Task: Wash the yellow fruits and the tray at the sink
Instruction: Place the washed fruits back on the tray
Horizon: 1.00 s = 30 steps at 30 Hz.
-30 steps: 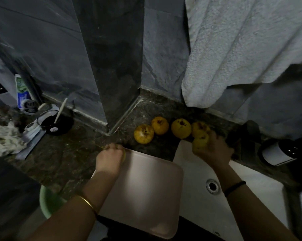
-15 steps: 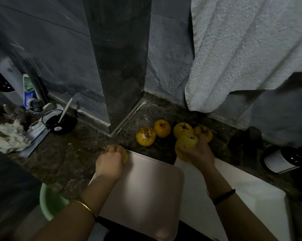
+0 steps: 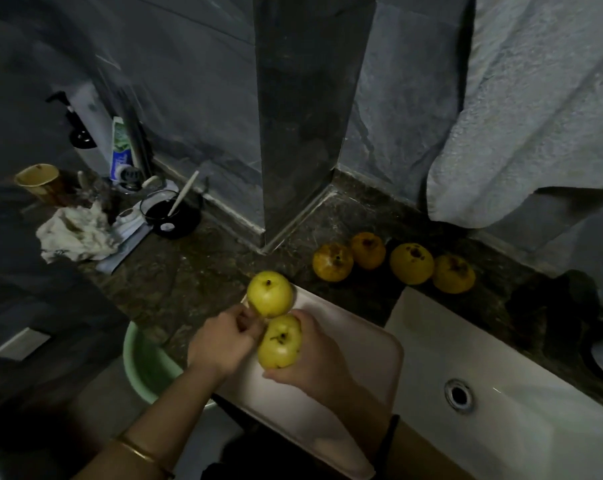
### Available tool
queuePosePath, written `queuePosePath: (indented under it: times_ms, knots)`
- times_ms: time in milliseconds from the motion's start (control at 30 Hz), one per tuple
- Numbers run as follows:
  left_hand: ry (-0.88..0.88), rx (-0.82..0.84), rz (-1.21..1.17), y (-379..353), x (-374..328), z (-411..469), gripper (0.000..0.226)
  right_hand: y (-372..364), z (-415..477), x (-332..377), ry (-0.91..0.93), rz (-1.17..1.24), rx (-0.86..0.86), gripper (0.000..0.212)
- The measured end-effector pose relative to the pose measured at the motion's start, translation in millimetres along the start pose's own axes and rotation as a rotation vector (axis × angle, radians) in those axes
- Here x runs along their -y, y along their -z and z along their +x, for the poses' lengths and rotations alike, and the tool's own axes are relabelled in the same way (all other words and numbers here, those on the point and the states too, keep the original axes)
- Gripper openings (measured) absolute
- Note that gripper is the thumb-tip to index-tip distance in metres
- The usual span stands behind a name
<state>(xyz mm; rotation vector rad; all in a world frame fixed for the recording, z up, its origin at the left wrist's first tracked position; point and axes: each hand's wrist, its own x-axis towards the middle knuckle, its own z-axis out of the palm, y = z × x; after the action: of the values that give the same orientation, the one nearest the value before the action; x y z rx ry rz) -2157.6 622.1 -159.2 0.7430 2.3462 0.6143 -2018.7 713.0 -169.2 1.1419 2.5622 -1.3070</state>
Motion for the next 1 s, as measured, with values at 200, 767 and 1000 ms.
queuePosePath:
  times_ms: [200, 767, 1000]
  knots:
    - [-0.013, 0.25, 0.05, 8.9, 6.2, -3.2, 0.057, -30.5, 10.4, 15.7, 0.041, 0.002, 0.011, 0.096]
    - [-0.07, 0.339, 0.313, 12.0, 4.4, 4.1, 0.079, -17.7, 22.9, -17.1, 0.098, 0.235, 0.18, 0.078]
    - [0.032, 0.366, 0.477, 9.6, -7.7, 8.5, 0.096, 45.1, 40.0, -37.6, -0.083, 0.123, -0.301, 0.022]
